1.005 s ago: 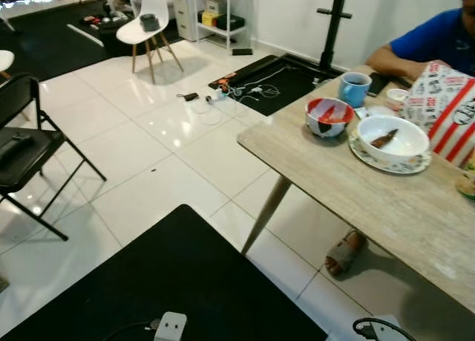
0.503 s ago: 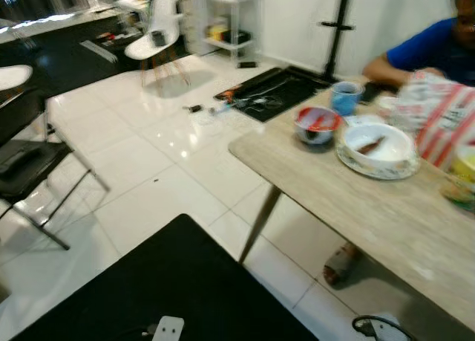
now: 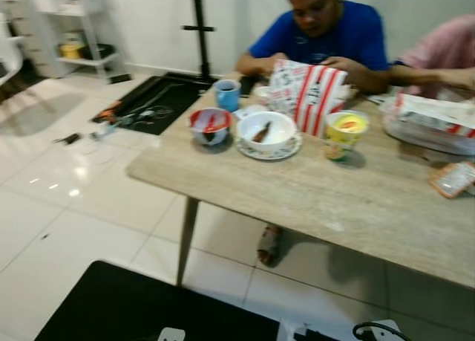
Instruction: Restocking fridge
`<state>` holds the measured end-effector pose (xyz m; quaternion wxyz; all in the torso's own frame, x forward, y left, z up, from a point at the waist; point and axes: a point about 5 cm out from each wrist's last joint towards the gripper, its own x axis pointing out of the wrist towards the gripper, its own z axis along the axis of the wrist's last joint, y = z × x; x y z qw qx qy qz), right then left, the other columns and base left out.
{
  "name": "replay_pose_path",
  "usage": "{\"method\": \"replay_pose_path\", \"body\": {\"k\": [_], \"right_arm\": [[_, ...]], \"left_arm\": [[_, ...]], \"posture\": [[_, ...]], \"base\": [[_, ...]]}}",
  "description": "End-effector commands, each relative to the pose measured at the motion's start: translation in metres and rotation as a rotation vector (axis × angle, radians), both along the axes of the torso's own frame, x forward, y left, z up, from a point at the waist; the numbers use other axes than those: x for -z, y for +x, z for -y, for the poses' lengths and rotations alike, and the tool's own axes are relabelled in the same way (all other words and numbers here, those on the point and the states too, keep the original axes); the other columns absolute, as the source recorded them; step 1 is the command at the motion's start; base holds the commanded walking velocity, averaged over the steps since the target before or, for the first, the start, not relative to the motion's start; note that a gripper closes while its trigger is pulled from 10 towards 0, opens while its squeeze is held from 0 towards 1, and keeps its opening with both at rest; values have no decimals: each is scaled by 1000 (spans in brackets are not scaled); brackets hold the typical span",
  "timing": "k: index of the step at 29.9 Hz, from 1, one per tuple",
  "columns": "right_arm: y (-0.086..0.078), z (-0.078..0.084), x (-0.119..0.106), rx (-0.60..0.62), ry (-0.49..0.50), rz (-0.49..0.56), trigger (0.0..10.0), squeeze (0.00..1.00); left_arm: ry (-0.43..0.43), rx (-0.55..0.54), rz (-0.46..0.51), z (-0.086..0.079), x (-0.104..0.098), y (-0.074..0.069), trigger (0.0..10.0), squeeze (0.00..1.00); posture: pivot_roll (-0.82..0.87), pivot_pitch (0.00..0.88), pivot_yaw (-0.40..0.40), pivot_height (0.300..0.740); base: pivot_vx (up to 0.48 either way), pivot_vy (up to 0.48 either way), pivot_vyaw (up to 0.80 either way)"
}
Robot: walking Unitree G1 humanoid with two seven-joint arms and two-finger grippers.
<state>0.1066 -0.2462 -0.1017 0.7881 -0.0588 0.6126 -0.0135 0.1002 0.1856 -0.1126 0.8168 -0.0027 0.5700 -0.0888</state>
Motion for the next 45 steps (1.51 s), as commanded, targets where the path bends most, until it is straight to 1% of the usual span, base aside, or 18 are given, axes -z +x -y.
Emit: {"method": "replay_pose_path", "body": {"k": [1, 32, 34, 37, 45], "right_arm": [[3, -2, 0, -15, 2, 7, 10000, 0], [3, -3, 0, -19, 3, 6, 10000, 0], [5, -3, 0, 15, 13, 29, 10000, 0], [7, -3, -1, 6, 10, 40, 10000, 0], [9, -4, -2, -3, 8, 43, 10000, 0]], "left_arm": [[-4, 11, -19, 4, 2, -5, 10000, 0], [22, 21, -7, 1, 1, -4, 10000, 0], [21, 18, -7, 1, 1, -4, 10000, 0], [21, 10, -6, 0, 1, -4, 10000, 0], [20, 7, -7, -2, 1, -3, 10000, 0]], "posture": [[-17, 0, 12, 740], [-16, 0, 8, 740], [-16, 0, 7, 740], [-16, 0, 8, 740], [-14, 0, 8, 740]], "base": [[0, 0, -763], [0, 0, -757], [0, 0, -738], [0, 0, 0], [0, -427, 0]]}}
